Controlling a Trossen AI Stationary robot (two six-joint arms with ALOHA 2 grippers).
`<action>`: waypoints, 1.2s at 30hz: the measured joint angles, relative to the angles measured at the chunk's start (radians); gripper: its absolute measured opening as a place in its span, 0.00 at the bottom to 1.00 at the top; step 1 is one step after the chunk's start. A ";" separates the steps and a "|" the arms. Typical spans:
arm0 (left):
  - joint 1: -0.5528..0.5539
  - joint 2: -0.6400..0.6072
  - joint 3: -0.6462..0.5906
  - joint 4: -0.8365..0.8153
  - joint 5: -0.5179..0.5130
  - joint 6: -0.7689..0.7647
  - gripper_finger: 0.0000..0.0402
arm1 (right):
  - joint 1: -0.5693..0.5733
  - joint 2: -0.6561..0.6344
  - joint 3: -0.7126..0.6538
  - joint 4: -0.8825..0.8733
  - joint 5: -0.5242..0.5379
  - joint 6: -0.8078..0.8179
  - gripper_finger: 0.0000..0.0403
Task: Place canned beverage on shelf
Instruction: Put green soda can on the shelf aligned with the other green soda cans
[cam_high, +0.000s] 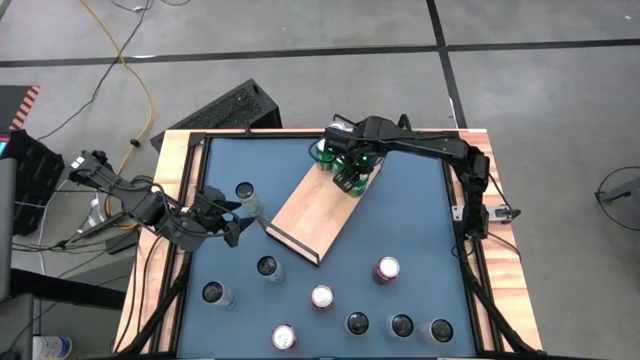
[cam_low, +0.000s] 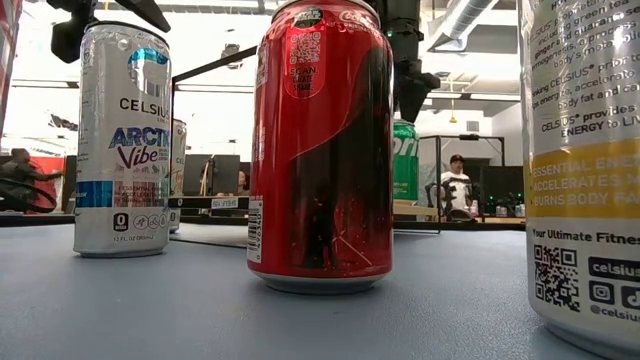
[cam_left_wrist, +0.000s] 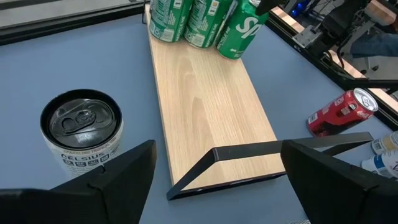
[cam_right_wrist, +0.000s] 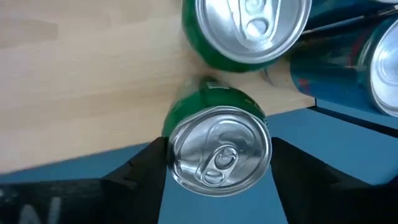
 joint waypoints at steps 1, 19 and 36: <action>0.000 0.000 0.000 0.000 0.000 0.000 0.82 | 0.000 0.000 0.000 -0.009 0.000 -0.012 0.58; 0.000 0.000 0.000 -0.001 -0.010 0.000 0.82 | 0.032 0.000 -0.001 -0.024 0.093 -0.262 0.54; 0.000 0.000 0.000 -0.001 -0.015 -0.010 0.82 | 0.039 0.001 -0.002 0.001 0.127 -0.478 0.55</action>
